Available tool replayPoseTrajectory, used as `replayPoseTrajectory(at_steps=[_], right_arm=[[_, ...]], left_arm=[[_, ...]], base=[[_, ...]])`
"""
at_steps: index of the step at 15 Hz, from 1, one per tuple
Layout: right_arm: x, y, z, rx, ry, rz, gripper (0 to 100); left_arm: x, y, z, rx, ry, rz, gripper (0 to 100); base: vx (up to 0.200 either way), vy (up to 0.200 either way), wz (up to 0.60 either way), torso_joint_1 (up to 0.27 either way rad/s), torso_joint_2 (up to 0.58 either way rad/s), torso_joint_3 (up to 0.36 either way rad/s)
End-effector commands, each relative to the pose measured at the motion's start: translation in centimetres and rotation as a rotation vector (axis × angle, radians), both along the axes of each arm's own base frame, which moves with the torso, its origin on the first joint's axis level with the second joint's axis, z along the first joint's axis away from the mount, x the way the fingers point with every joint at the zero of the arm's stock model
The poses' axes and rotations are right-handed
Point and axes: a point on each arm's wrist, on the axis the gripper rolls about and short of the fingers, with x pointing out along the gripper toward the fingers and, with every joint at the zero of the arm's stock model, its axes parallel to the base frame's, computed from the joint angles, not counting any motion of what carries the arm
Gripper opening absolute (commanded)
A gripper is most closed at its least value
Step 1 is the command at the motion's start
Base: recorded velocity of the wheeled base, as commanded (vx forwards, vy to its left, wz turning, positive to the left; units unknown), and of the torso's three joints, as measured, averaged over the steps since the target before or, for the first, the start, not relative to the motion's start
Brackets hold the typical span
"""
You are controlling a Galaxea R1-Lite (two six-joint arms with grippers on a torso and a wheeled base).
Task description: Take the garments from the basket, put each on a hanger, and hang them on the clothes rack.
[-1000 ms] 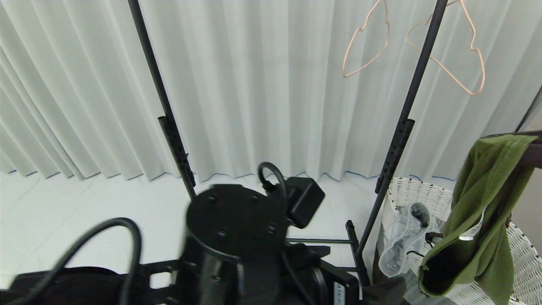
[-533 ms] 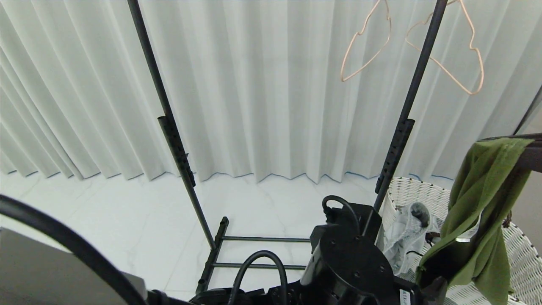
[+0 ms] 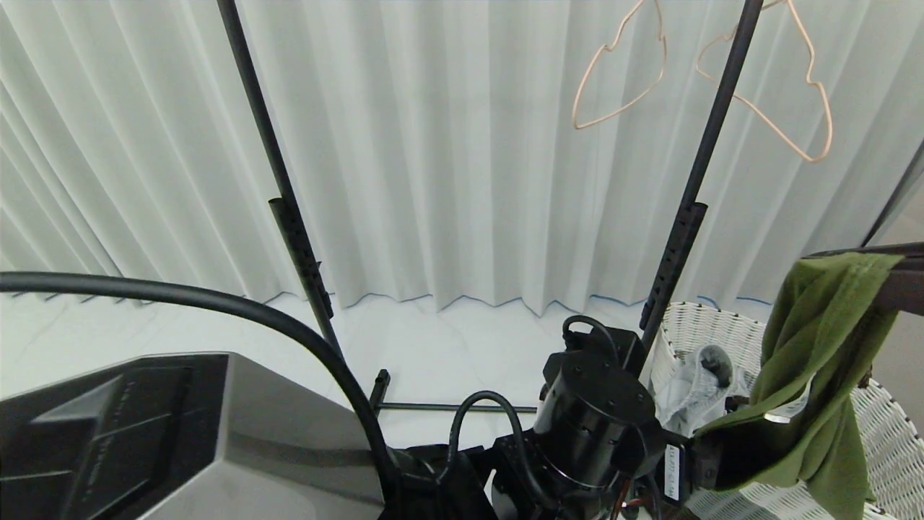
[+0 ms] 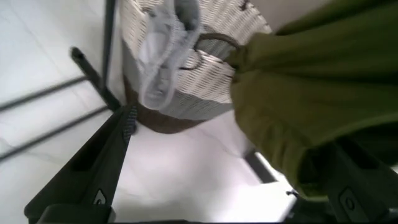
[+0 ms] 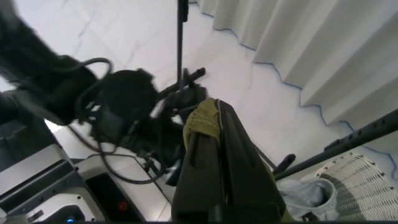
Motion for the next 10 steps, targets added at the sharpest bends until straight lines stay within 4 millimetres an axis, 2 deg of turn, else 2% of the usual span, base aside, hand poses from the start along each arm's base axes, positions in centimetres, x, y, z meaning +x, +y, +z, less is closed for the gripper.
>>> replayPoseTrajectory(at_steps=[1,3,4,7,8,10], right_arm=[[-0.1,0.0,0.0,0.003,0.003,0.005,0],[-0.1,0.0,0.0,0.006,0.008,0.003,0],[-0.1,0.0,0.0,0.006,0.008,0.003,0],[0.0,0.0,-0.7,0.016,0.055,-0.018,0],[0.0,0.1,-1.0,0.017,0.077,-0.026,0],[0.1,0.0,-1.6,0.006,0.092,-0.038,0]], left_arm=[[0.6,-0.2,-1.0,0.022,0.0,0.004,100],[0.6,-0.2,-1.3,0.04,-0.007,0.0,100],[0.6,-0.2,-1.3,0.042,-0.008,0.005,0],[-0.2,1.2,-2.2,0.163,-0.142,0.018,0],[-0.9,2.1,-2.2,0.15,-0.219,0.004,0],[-2.3,4.4,-0.5,0.108,-0.269,0.003,0]], base=[[0.0,0.0,0.0,0.0,0.0,0.0],[0.0,0.0,0.0,0.0,0.0,0.0],[0.0,0.0,0.0,0.0,0.0,0.0],[0.0,0.0,0.0,0.0,0.0,0.0],[0.0,0.0,0.0,0.0,0.0,0.0],[0.0,0.0,0.0,0.0,0.0,0.0]])
